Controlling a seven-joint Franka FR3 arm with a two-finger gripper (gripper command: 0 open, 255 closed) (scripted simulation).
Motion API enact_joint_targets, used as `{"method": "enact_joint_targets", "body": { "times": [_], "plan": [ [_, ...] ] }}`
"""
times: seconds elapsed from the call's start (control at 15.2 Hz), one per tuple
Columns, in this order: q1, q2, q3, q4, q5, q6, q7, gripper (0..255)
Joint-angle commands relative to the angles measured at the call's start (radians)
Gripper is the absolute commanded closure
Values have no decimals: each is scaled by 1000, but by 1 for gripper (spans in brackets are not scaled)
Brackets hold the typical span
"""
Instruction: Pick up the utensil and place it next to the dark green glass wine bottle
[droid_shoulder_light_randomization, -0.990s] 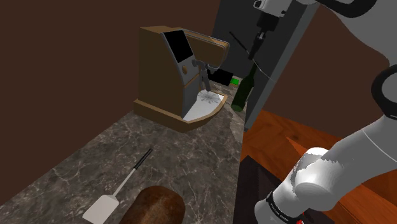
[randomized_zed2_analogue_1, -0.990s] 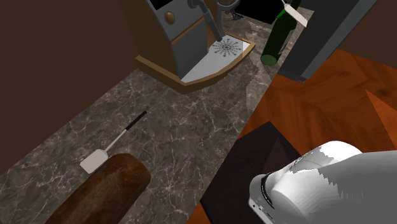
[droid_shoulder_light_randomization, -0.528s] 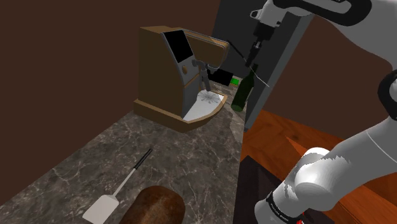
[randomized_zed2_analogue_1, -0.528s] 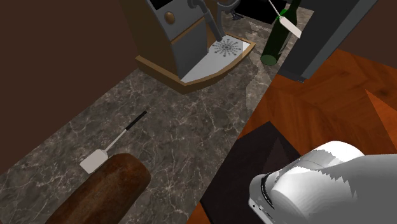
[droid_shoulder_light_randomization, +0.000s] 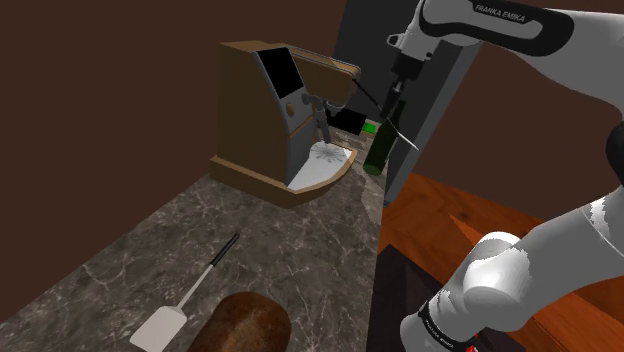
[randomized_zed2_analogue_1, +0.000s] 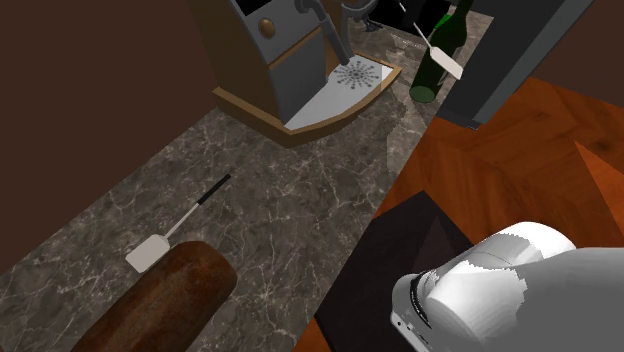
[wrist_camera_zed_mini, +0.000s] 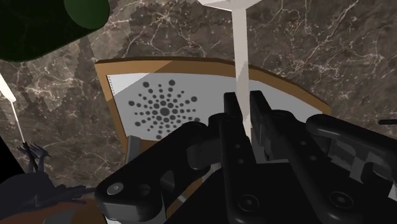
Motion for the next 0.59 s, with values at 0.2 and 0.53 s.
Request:
{"method": "enact_joint_targets", "body": {
  "times": [0.2, 0.53],
  "plan": [
    [-3, -18, 0, -87, -5, 70, 3, 255],
    [-5, -30, -2, -166, -10, 137, 4, 255]
  ]
}}
